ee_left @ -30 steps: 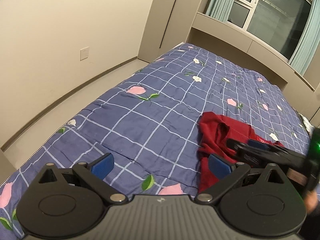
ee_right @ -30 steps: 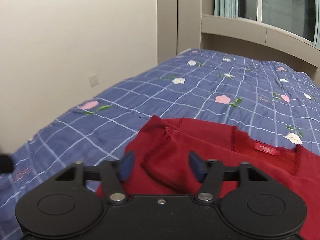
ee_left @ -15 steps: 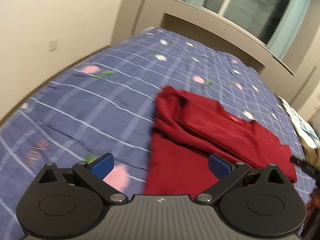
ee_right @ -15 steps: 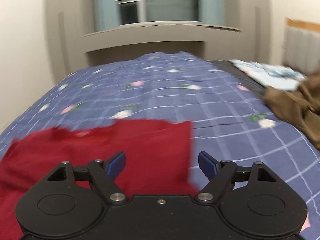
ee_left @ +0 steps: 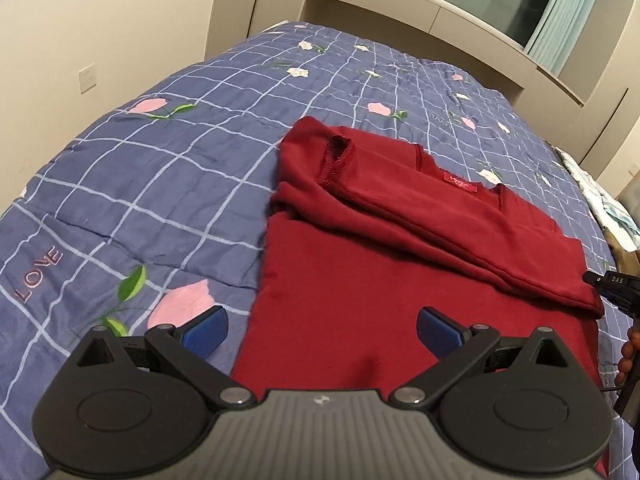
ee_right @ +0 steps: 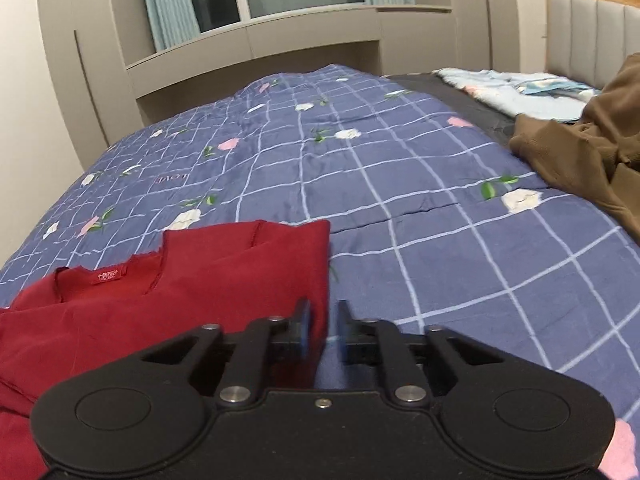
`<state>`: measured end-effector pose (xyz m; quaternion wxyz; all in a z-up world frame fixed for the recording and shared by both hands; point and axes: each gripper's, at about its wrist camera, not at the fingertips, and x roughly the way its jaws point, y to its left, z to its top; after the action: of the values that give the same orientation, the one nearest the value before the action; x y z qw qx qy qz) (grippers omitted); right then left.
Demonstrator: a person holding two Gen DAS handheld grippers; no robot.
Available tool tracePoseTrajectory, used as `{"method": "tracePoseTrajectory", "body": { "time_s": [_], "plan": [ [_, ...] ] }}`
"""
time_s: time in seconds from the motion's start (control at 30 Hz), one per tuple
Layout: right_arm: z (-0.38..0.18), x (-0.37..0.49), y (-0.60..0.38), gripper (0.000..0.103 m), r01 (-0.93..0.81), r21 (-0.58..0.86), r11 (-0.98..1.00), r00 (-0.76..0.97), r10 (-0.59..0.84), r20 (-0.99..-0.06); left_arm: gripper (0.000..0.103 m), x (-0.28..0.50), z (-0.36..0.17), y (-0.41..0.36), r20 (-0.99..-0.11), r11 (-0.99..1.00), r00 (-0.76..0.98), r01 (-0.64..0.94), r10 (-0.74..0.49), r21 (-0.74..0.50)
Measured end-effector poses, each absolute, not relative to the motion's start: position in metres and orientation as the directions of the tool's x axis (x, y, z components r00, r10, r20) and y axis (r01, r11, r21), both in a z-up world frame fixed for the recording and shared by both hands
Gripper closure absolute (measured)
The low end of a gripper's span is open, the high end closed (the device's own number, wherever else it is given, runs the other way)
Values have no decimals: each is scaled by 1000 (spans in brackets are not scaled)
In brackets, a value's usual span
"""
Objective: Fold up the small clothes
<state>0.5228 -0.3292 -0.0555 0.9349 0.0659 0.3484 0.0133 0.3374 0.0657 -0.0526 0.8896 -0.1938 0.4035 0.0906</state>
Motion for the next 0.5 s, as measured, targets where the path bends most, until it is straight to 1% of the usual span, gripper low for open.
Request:
{"method": "tracePoseTrajectory", "body": {
  "time_s": [0.07,0.13,0.2,0.23,0.27,0.33,0.37,0.4,0.5],
  "plan": [
    [-50,512,-328,71,15,130,991,777,70,-626,1,335,-51,68,-747,909,664,-313,2,-275],
    [-48,499,-322,68,-11,93,996,789,66,-611,1,333,-50,68,-745,912,667,-307,1,-273],
    [-55,492,-316,67,-33,39,999,774,50,-632,1,333,-52,67,-748,916,663,-302,2,-266],
    [-60,490,-315,65,-34,15,999,764,36,-645,1,333,-55,67,-753,918,658,-301,3,-259],
    [-64,488,-316,61,-37,4,999,765,31,-643,1,334,-58,66,-762,922,648,-298,4,-248],
    [-64,486,-317,56,-26,-7,1000,774,16,-633,1,337,-65,65,-794,928,607,-312,29,-204],
    [-61,487,-317,56,-20,-2,1000,775,15,-632,1,338,-65,65,-800,929,599,-318,40,-191],
    [-57,487,-316,56,-20,2,1000,782,17,-623,1,337,-64,65,-791,928,611,-314,37,-199],
    [-48,490,-309,46,-46,-20,999,810,26,-586,1,341,-53,73,-737,918,675,-301,16,-256]
  ]
}}
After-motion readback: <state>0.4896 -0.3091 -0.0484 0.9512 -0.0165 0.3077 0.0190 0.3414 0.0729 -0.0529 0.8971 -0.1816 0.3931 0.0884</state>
